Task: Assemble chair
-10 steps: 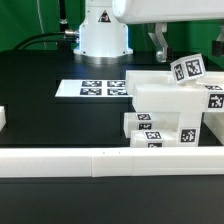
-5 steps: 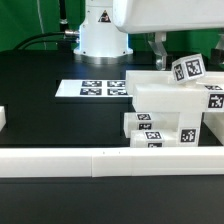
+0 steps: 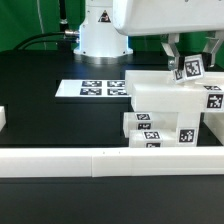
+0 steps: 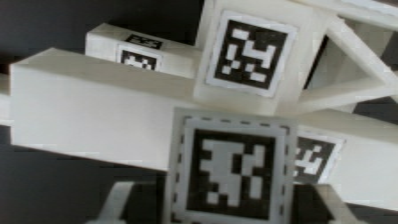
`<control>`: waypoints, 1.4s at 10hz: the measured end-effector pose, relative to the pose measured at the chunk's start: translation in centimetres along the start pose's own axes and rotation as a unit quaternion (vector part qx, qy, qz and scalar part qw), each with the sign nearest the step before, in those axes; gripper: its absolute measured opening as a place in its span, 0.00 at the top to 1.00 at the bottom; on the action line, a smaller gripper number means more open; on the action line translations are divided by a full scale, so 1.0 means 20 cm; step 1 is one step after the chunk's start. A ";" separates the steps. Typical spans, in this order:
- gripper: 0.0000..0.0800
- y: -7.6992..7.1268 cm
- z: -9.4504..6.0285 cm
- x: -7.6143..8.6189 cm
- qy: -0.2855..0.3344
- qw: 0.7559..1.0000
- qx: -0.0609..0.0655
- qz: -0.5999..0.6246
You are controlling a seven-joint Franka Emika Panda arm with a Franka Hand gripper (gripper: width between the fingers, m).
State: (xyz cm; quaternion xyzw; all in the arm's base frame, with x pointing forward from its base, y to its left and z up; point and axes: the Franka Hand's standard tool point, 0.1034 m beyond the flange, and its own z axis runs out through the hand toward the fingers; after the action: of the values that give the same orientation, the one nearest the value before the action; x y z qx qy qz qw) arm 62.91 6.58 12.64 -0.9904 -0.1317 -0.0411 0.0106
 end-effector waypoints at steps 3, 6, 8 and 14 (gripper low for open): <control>0.64 0.00 0.00 0.00 0.000 1.000 0.000 0.001; 0.64 0.02 0.00 0.04 -0.007 1.000 -0.007 0.020; 0.64 0.03 0.01 0.07 -0.007 0.999 -0.019 0.043; 0.64 0.04 0.01 0.11 0.009 0.996 -0.023 0.091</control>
Offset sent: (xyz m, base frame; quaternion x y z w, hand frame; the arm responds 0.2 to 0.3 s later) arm 0.0085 -0.0006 -0.0006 -0.0052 -0.0112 0.0129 0.9998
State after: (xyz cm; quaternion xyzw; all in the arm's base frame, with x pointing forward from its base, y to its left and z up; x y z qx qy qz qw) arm 65.20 6.45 12.58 -0.9979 -0.0395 -0.0516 -0.0077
